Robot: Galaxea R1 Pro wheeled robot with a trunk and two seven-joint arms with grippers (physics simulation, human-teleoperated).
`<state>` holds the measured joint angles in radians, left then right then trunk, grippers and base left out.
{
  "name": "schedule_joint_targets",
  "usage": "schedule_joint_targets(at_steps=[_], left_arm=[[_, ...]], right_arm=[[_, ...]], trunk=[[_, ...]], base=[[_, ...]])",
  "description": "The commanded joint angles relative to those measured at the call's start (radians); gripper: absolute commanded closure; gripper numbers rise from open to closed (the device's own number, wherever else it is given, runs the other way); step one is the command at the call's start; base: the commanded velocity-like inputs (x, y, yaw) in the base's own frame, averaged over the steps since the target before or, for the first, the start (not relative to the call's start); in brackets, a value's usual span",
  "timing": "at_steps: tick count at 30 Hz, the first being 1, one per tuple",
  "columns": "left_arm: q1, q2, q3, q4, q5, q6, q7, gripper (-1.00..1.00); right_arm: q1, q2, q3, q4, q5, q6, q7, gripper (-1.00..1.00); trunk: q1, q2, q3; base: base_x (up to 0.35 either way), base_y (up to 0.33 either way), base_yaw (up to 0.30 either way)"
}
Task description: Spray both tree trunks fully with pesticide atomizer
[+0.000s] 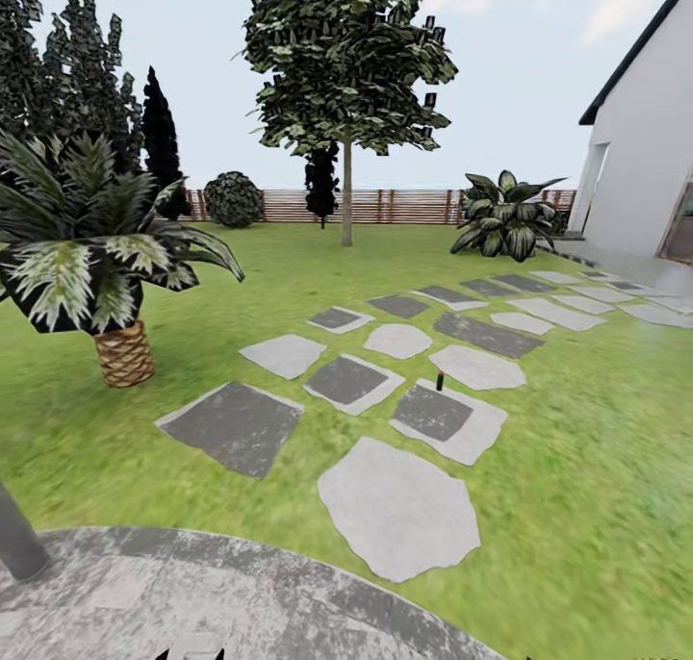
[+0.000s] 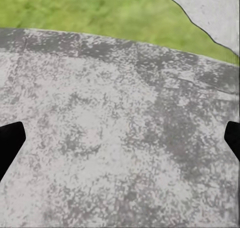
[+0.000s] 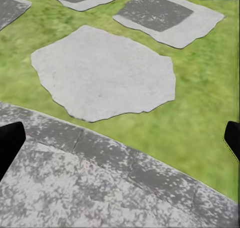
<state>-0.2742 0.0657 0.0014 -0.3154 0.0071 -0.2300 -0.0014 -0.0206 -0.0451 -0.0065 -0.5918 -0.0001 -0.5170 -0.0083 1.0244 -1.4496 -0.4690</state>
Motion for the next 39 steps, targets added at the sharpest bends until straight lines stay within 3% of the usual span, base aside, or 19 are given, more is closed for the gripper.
schedule_joint_targets(at_steps=[1,22,39], left_arm=[[0.0,0.0,0.0,0.0,0.001,-0.003,0.0,-1.0],[0.001,0.0,0.0,0.001,0.0,-0.005,0.0,-1.0],[0.001,0.0,0.0,0.001,-0.001,-0.005,0.0,-1.0]], right_arm=[[-0.001,0.0,0.0,0.001,0.0,-0.003,-0.001,-1.0],[-0.001,0.001,0.0,0.001,0.0,-0.003,-0.001,-1.0],[-0.001,0.001,0.0,0.004,0.0,-0.003,-0.001,-1.0]], trunk=[[0.001,0.0,-0.001],[0.001,0.0,-0.002],[0.001,0.0,-0.022]], base=[[0.337,0.0,-0.3],[0.337,0.0,-0.3],[0.337,0.0,-0.217]])
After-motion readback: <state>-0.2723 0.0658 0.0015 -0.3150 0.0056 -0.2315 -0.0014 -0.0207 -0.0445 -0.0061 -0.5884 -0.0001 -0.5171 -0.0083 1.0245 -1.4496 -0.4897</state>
